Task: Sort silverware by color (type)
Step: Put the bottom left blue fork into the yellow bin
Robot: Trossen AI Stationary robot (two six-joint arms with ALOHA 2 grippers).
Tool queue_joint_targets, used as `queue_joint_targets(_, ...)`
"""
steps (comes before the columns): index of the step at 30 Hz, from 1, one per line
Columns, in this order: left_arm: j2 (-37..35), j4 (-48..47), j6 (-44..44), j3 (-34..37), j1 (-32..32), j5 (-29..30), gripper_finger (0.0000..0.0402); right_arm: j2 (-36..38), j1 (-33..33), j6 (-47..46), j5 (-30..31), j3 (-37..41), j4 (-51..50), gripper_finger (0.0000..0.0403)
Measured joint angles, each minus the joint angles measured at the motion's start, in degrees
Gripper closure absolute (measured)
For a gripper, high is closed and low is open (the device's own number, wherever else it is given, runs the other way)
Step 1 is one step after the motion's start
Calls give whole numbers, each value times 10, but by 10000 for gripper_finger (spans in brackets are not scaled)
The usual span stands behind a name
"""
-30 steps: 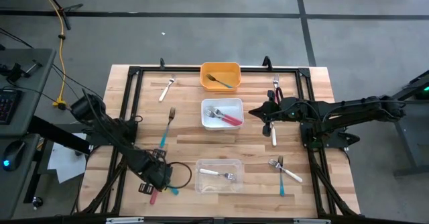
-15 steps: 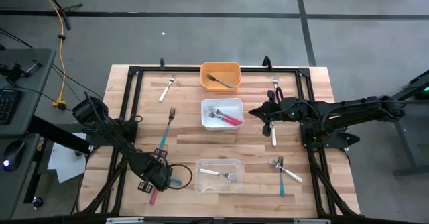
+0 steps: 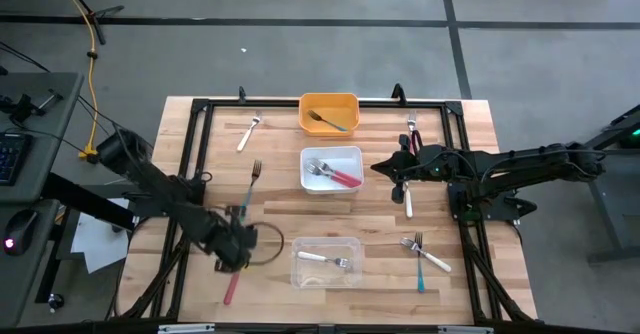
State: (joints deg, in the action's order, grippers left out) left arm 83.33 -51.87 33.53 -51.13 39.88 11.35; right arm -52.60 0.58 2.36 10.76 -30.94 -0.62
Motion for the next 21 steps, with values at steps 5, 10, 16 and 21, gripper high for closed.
queue_joint_targets(5, -71, -16, -14, 0, -64, 70, 400, 0, 0, 0, 0, 0, 0, 403)
queue_joint_targets(10, -120, -7, -94, 0, -171, 110, 401, 0, 0, 0, 0, 0, 3, 403)
queue_joint_targets(16, -127, 38, -264, 0, -322, 117, 401, 0, 0, 1, 0, 0, 7, 403)
queue_joint_targets(21, -126, 144, -413, -7, -449, 83, 401, 0, 0, 5, 0, 0, 8, 403)
